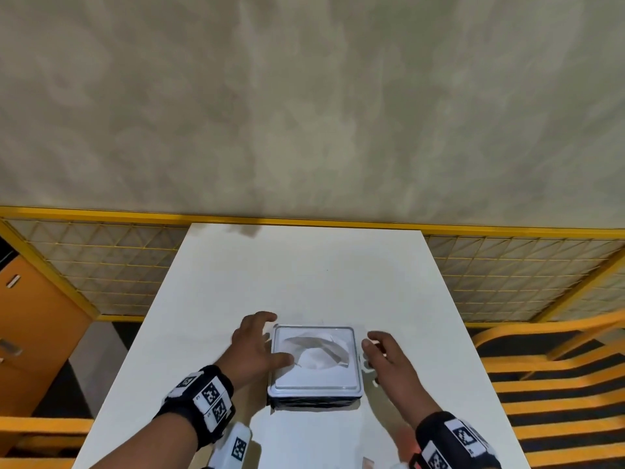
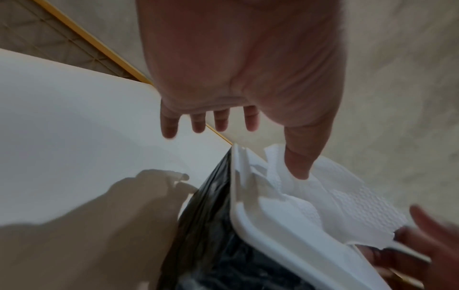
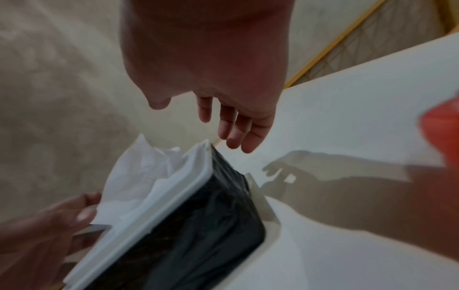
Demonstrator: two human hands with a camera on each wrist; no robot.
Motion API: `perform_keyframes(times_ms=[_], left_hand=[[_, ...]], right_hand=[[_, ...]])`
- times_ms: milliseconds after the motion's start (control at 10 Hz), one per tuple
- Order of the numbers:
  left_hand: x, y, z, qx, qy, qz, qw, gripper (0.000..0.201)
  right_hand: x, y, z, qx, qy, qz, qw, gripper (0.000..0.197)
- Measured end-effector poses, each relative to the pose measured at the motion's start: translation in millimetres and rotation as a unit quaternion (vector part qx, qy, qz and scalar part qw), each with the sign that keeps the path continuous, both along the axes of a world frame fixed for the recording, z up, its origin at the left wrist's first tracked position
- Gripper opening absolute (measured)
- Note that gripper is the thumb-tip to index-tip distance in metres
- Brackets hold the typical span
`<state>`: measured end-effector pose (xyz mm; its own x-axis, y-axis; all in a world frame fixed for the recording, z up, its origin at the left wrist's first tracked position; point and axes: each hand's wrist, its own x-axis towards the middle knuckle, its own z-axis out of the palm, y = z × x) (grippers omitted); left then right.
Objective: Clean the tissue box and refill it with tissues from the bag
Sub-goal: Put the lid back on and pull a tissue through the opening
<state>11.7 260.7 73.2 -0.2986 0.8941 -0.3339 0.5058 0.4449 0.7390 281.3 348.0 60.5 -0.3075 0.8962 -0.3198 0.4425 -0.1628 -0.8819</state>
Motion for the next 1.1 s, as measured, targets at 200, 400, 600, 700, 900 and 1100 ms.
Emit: perform_keyframes(times_ms=[200,400,600,700,900,1100], left_hand=[[5.2,-25.6,-19.4,-0.11,-0.16,0.012,0.981,0.062],[11.1,-20.8,-13.9,-0.055,-0.164,0.025,0.985,0.046],[14.8,-3.9,-6.9,-0.036,-0.142,0.013,0.989,0.031],[17.5,-5.2,-11.6,-0.042,-0.141,0.019,0.989,0.035],[19.3,-8.3,-11.7,-0.047,-0.155,0.031,0.986,0.039],[3.4,-28.6,-26.6,-0.043,-0.189,0.099,0.976,0.107]], right_hand=[[7.5,-21.7,-13.8,-0.164,0.056,0.02,0.985,0.025],[-0.9,-8.5,-9.3,-0.123,0.033,0.026,0.991,0.028],[-13.1,5.6,-14.5,-0.098,0.023,0.008,0.995,0.03],[-14.8,2.7,-15.4,-0.104,0.019,0.002,0.994,0.028],[-14.6,0.2,-12.2,-0.119,0.016,0.0,0.993,0.024],[15.0,-3.5,-14.5,-0.073,-0.008,-0.018,0.997,0.032]])
